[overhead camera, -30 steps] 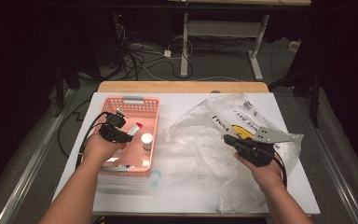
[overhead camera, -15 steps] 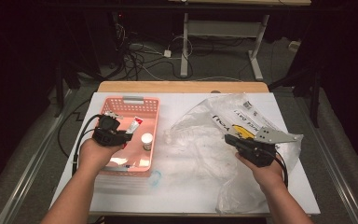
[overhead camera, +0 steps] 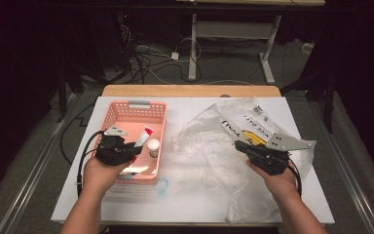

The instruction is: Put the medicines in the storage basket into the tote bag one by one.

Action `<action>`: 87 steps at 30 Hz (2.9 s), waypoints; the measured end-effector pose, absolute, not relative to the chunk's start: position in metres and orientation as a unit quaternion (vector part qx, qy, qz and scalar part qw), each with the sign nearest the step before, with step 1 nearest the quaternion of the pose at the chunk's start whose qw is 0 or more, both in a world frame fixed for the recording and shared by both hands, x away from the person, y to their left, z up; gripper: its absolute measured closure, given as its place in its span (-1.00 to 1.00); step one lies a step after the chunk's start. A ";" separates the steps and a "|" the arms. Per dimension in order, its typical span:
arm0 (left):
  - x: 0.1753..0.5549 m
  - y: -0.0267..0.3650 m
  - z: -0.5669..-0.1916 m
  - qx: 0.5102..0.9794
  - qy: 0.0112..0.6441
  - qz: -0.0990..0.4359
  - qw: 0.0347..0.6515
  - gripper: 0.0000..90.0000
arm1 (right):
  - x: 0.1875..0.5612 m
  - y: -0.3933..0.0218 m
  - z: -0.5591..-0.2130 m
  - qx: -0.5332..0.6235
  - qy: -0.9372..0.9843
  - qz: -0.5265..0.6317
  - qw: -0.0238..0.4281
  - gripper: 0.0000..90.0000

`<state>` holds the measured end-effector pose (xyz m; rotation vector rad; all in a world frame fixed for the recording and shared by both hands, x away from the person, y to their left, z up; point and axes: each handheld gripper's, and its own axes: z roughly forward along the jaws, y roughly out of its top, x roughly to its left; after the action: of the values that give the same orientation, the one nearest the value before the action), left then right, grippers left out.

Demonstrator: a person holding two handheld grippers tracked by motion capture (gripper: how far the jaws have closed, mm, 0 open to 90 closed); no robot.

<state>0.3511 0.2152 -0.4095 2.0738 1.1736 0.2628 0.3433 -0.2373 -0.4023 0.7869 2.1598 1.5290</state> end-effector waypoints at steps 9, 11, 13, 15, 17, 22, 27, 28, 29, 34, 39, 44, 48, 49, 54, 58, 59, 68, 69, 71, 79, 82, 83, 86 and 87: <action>0.340 0.223 -0.412 0.787 0.457 0.119 0.396 0.51 | 0.341 -0.236 -0.400 0.274 0.769 0.544 0.195 1.00; 0.338 0.224 -0.411 0.785 0.456 0.123 0.400 0.51 | 0.340 -0.236 -0.399 0.275 0.768 0.544 0.196 1.00; 0.336 0.224 -0.410 0.785 0.455 0.126 0.401 0.51 | 0.340 -0.237 -0.399 0.274 0.768 0.545 0.195 1.00; 0.335 0.223 -0.409 0.785 0.454 0.125 0.402 0.51 | 0.340 -0.237 -0.399 0.276 0.768 0.546 0.193 1.00; 0.334 0.222 -0.409 0.785 0.453 0.125 0.403 0.51 | 0.340 -0.237 -0.400 0.276 0.767 0.546 0.191 1.00; 0.331 0.218 -0.404 0.785 0.445 0.116 0.415 0.51 | 0.339 -0.238 -0.398 0.274 0.766 0.549 0.192 1.00; 0.328 0.207 -0.399 0.791 0.431 0.118 0.418 0.51 | 0.338 -0.238 -0.396 0.273 0.763 0.552 0.194 1.00; 0.327 0.205 -0.397 0.792 0.427 0.117 0.421 0.51 | 0.338 -0.239 -0.396 0.273 0.763 0.553 0.194 1.00; 0.326 0.203 -0.396 0.791 0.425 0.117 0.424 0.51 | 0.338 -0.239 -0.395 0.272 0.763 0.553 0.196 1.00; 0.323 0.193 -0.389 0.795 0.408 0.114 0.434 0.51 | 0.338 -0.239 -0.395 0.273 0.761 0.555 0.195 1.00; 0.318 0.182 -0.383 0.798 0.390 0.110 0.446 0.51 | 0.339 -0.237 -0.395 0.272 0.762 0.555 0.193 1.00; 0.315 0.168 -0.383 0.804 0.372 0.098 0.453 0.51 | 0.339 -0.236 -0.394 0.273 0.760 0.557 0.194 1.00; 0.314 0.157 -0.384 0.808 0.362 0.085 0.458 0.51 | 0.338 -0.236 -0.394 0.272 0.760 0.558 0.193 1.00; 0.314 0.155 -0.384 0.810 0.359 0.086 0.456 0.51 | 0.338 -0.235 -0.394 0.272 0.760 0.558 0.195 1.00; 0.312 0.141 -0.386 0.816 0.346 0.080 0.457 0.51 | 0.338 -0.235 -0.394 0.273 0.759 0.558 0.194 1.00; 0.311 0.129 -0.389 0.821 0.336 0.073 0.455 0.51 | 0.338 -0.234 -0.394 0.274 0.758 0.559 0.195 1.00; 0.311 0.126 -0.390 0.823 0.333 0.072 0.454 0.51 | 0.338 -0.234 -0.394 0.273 0.758 0.559 0.196 1.00; 0.314 0.094 -0.399 0.842 0.310 0.062 0.436 0.51 | 0.338 -0.235 -0.393 0.275 0.757 0.560 0.196 1.00; 0.316 0.091 -0.400 0.844 0.309 0.061 0.435 0.51 | 0.338 -0.235 -0.393 0.276 0.756 0.561 0.196 1.00; 0.319 0.086 -0.402 0.845 0.310 0.055 0.433 0.50 | 0.338 -0.235 -0.393 0.275 0.756 0.561 0.194 1.00; 0.328 0.056 -0.411 0.853 0.302 0.054 0.422 0.50 | 0.337 -0.234 -0.392 0.273 0.756 0.562 0.196 1.00; 0.332 0.043 -0.415 0.857 0.299 0.055 0.417 0.50 | 0.337 -0.234 -0.391 0.272 0.755 0.564 0.195 1.00; 0.334 0.039 -0.416 0.858 0.298 0.057 0.415 0.50 | 0.338 -0.234 -0.391 0.271 0.755 0.565 0.196 1.00; 0.339 0.027 -0.421 0.862 0.295 0.058 0.408 0.50 | 0.338 -0.235 -0.391 0.272 0.754 0.565 0.195 1.00; 0.342 0.024 -0.422 0.864 0.295 0.059 0.404 0.50 | 0.338 -0.235 -0.391 0.272 0.754 0.565 0.195 1.00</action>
<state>0.3417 0.0243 -0.4224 2.1806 0.7440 0.1497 0.3376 -0.2353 -0.3907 0.7627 2.1126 1.5841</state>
